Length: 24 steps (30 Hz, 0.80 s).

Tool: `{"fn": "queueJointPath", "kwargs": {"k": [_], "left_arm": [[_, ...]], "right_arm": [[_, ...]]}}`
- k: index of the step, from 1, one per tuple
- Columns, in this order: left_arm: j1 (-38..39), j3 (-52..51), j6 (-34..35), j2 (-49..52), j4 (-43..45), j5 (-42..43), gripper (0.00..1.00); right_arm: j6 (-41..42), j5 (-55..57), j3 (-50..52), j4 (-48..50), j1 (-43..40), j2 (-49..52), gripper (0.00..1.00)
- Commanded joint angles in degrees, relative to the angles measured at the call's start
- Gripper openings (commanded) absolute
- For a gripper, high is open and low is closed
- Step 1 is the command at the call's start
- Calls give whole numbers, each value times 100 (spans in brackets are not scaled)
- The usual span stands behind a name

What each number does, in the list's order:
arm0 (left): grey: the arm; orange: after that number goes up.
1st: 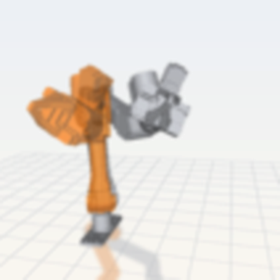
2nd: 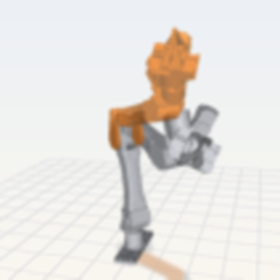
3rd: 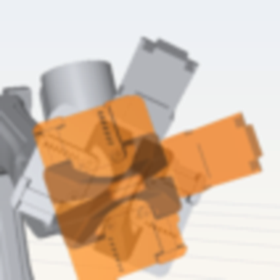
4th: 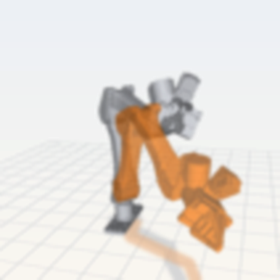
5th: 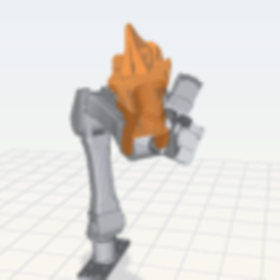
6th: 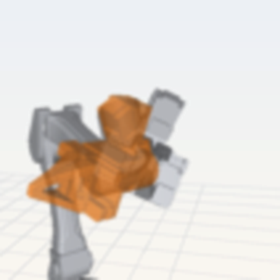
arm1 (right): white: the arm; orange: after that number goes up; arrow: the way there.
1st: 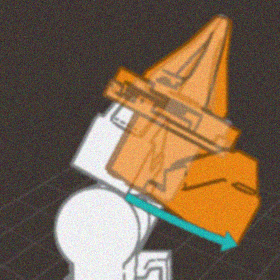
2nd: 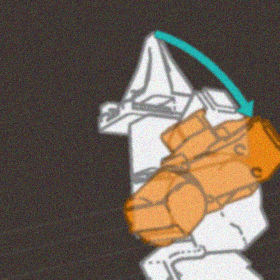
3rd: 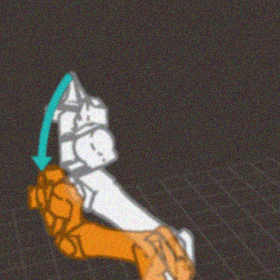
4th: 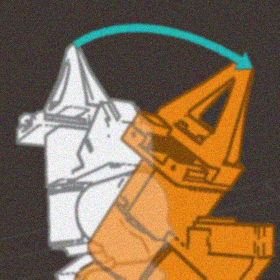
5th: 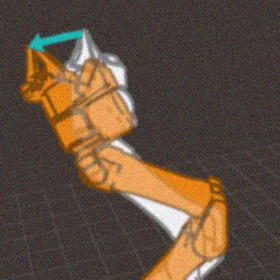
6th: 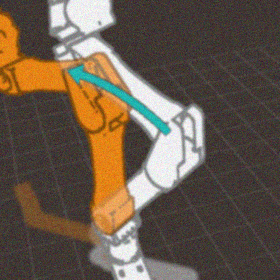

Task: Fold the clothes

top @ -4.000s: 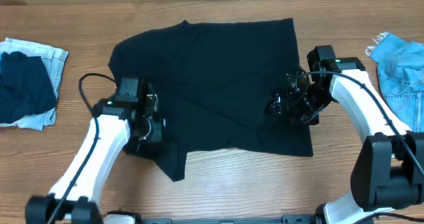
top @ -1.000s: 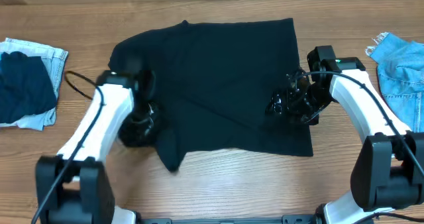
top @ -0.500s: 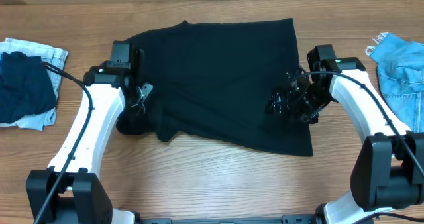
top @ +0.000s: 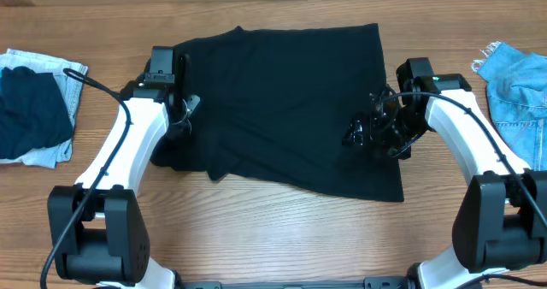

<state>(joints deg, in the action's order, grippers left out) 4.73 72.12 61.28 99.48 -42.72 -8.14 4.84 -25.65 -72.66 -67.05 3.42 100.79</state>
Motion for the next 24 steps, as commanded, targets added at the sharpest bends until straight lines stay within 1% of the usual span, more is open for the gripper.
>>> {"fn": "queueJointPath", "kwargs": {"k": [1, 3, 4, 6, 9, 11, 13, 15, 16, 17, 18, 19, 21, 24], "left_arm": [[-33, 81, -111, 129, 199, -302, 15], [-33, 81, -111, 212, 315, -249, 17], [-33, 81, -125, 238, 321, -149, 20], [-33, 81, -546, 243, 315, 170, 22], [9, 81, -1840, 243, 236, 1016, 34], [107, 79, -2728, 243, 219, 1587, 36], [254, 79, -3189, 243, 107, 1790, 42], [415, 79, -3676, 243, 31, 1786, 49], [516, 79, -4026, 243, 55, 1786, 54], [612, 79, -4411, 243, 66, 1757, 56], [688, 79, -4649, 243, 55, 1631, 57], [754, 79, -4763, 243, 7, 1379, 58], [815, 79, -4774, 243, -83, 1019, 61], [813, 79, -4951, 243, -199, 850, 64]], "right_arm": [[-35, 13, -4, 15, 7, -92, 93], [-35, 13, -4, 9, 7, -92, 93], [-35, 11, -4, 2, 7, -92, 93], [-37, 13, -4, -11, 7, -92, 93], [-37, 11, -4, 31, 7, -92, 100], [-37, 9, -4, 72, 7, -92, 100], [-42, 7, -4, 92, 7, -90, 100], [-42, 7, -4, 116, 7, -92, 100], [-39, 7, -4, 127, 7, -92, 100], [-39, 7, -4, 138, 7, -92, 100], [-39, 7, -4, 144, 7, -92, 100], [-39, 7, -4, 144, 7, -92, 100], [-39, 7, -4, 142, 7, -90, 100], [-39, 7, -4, 140, 7, -92, 100]]}}
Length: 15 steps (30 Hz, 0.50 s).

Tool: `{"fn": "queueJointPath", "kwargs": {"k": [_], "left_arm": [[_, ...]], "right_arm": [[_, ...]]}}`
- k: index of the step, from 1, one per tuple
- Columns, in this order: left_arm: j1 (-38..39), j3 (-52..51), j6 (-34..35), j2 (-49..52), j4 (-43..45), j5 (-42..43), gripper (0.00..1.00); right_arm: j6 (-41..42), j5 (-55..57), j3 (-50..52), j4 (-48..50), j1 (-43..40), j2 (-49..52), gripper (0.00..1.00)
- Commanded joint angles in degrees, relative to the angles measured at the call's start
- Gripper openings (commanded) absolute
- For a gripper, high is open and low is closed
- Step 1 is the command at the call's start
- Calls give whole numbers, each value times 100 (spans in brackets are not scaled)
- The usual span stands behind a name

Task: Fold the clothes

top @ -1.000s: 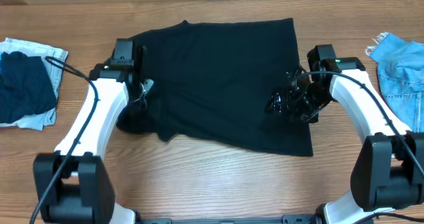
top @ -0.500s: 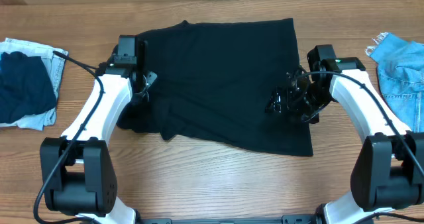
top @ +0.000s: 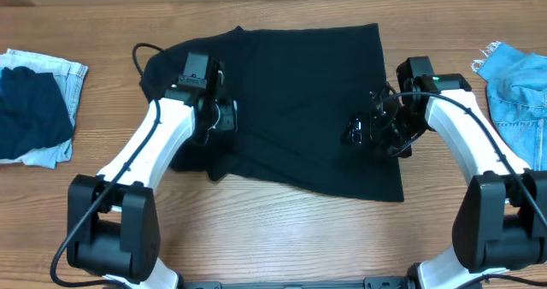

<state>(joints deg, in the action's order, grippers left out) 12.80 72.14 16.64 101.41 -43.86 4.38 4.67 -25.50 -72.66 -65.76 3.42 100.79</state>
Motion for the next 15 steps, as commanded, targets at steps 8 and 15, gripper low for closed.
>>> {"fn": "queueJointPath", "kwargs": {"k": [8, 15], "left_arm": [[63, 76, -691, 50, -485, -1060, 65], [544, 76, -935, 485, -568, -1379, 64]], "right_arm": [[-20, -9, -4, 13, 7, -92, 100], [-20, -9, -4, -26, 7, -92, 100]]}}
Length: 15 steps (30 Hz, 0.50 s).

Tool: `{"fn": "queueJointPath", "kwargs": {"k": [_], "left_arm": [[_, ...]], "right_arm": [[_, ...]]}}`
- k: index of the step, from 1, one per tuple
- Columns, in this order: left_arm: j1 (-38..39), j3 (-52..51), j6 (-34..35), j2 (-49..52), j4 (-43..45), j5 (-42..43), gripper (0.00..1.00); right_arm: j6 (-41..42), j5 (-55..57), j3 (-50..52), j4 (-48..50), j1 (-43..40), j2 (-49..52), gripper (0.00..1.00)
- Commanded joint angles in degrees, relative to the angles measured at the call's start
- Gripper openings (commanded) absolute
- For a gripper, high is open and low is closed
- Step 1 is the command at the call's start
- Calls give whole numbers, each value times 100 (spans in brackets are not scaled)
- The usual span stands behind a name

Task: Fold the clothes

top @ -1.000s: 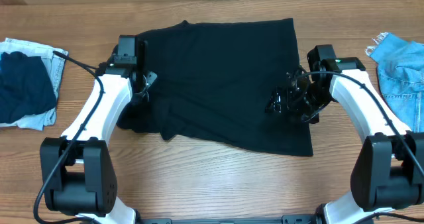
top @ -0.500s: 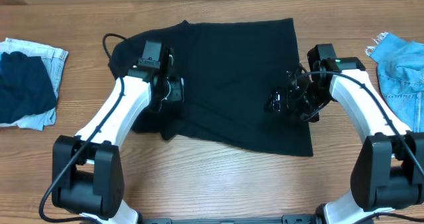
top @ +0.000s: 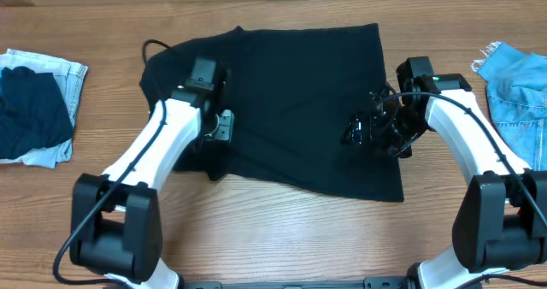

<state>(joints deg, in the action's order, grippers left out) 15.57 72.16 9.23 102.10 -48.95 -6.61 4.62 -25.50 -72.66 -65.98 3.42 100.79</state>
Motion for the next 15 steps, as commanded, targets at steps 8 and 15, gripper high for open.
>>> {"fn": "queueJointPath", "kwargs": {"k": [8, 15], "left_arm": [[391, 76, 907, 728, -116, -1051, 60], [391, 256, 1379, 721, -138, -1025, 27]], "right_arm": [[-15, -7, -4, -66, 7, -90, 100], [-15, -7, -4, -50, 7, -90, 100]]}}
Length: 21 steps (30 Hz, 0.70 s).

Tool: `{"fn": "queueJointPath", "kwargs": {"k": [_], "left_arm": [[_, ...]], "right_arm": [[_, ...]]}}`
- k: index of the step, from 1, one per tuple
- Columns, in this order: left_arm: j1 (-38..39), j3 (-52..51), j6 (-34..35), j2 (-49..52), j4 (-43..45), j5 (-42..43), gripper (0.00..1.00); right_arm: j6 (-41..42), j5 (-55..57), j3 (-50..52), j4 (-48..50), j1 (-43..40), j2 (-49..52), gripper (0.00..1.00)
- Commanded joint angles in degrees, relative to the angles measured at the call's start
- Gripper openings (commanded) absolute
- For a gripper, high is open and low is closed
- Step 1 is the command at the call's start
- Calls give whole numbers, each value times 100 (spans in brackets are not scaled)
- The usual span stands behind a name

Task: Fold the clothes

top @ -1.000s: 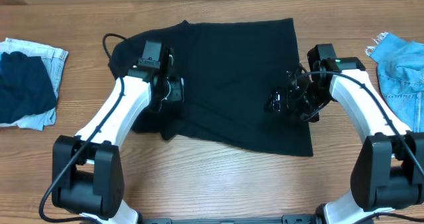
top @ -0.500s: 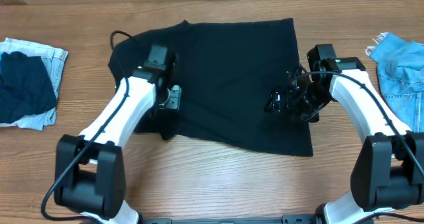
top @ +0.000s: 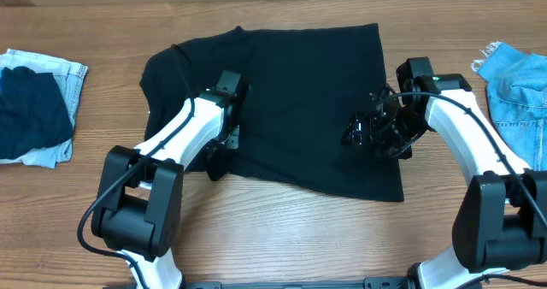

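A black garment lies spread flat across the middle of the wooden table. My left gripper points toward the near edge, low over the garment's lower-left part, close to its front-left corner. Its fingers are dark against the black cloth, so their state does not show. My right gripper rests low on the garment's right half, pointing left. I cannot make out whether it holds any cloth.
A pile of dark blue and pale denim clothes sits at the left edge of the table. A light blue denim piece lies at the right edge. Bare wood runs along the front between the two arm bases.
My left gripper has shifted a little right and toward the front edge, nearer the garment's front-left corner. The right arm and the garment's outline look unchanged.
At first my left gripper sat at the garment's left edge, by the sleeve. It then stood further right, over the cloth, then lower on it, and now near the front-left corner. My right gripper stayed on the right half throughout.
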<state>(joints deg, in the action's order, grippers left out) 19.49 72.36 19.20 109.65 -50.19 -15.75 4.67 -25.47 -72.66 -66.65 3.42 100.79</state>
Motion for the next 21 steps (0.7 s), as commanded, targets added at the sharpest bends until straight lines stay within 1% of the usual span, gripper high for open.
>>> {"fn": "queueJointPath", "kwargs": {"k": [1, 3, 5, 8, 13, 18, 21], "left_arm": [[0, 289, 400, -33, -42, -114, 23], [0, 426, 424, -35, -98, -116, 15], [-9, 588, 584, -37, -127, -140, 10], [-79, 870, 962, -35, -190, -138, 9], [-306, 1176, 1283, -35, -177, -155, 9], [-745, 1226, 1504, -35, 46, -151, 9], [-1032, 1226, 1620, -35, 282, -7, 8]], "right_arm": [[-20, -9, -4, 17, 7, -92, 100], [-20, -9, -4, 17, 7, -92, 100], [-20, -9, -4, 22, 7, -92, 100], [-20, -9, -4, 24, 7, -90, 100], [-20, -9, -4, 46, 7, -90, 100], [-20, -9, -4, 66, 7, -90, 100], [-20, -9, -4, 79, 7, -90, 100]]}}
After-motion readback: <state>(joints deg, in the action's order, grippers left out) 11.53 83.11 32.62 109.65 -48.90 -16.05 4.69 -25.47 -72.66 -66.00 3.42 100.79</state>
